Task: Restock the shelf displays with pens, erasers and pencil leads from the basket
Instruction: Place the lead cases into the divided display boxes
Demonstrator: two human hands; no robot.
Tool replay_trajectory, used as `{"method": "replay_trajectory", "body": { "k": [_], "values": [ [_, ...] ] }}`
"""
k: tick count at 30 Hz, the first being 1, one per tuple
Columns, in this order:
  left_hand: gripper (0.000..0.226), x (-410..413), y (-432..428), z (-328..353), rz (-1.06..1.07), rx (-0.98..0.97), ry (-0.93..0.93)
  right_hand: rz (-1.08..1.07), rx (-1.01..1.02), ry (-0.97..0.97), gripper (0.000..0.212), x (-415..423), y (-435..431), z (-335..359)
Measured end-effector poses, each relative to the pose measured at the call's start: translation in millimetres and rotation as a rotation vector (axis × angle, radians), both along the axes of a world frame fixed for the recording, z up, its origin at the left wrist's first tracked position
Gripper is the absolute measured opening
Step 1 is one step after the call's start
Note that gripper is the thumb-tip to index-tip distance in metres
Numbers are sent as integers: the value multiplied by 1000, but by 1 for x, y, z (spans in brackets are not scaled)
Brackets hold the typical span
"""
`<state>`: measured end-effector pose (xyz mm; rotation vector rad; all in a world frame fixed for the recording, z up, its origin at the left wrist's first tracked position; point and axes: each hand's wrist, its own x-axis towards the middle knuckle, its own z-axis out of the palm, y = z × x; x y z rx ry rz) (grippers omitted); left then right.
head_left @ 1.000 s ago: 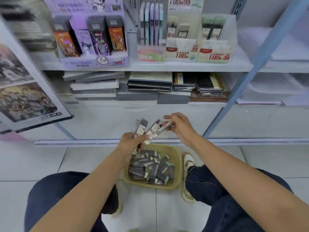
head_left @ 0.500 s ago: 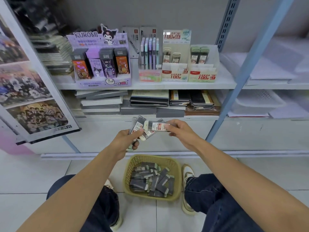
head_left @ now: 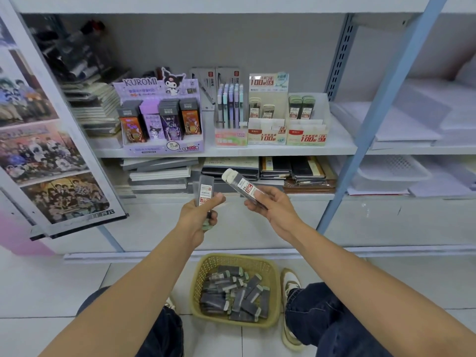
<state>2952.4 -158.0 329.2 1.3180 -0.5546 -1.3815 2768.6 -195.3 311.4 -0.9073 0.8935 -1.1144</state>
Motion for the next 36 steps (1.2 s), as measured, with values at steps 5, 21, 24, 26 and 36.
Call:
{"method": "replay_trajectory", "body": {
  "k": [5, 21, 24, 26, 36],
  "values": [
    [20, -25, -9, 8, 109, -103, -79, 82, -65, 101, 23, 16, 11, 8],
    [15, -20, -46, 64, -255, -236, -433, 220, -419, 558, 25, 0, -44, 92],
    [13, -15, -66, 84, -175, -178, -273, 81, -458, 583, 25, -8, -66, 113],
    [15, -12, -79, 95, -121, -171, -195, -45, -497, 604, 22, -17, -84, 129],
    [16, -12, -131, 112, -227, -286, -199, -359, -596, 784, 22, -46, -176, 172]
  ]
}}
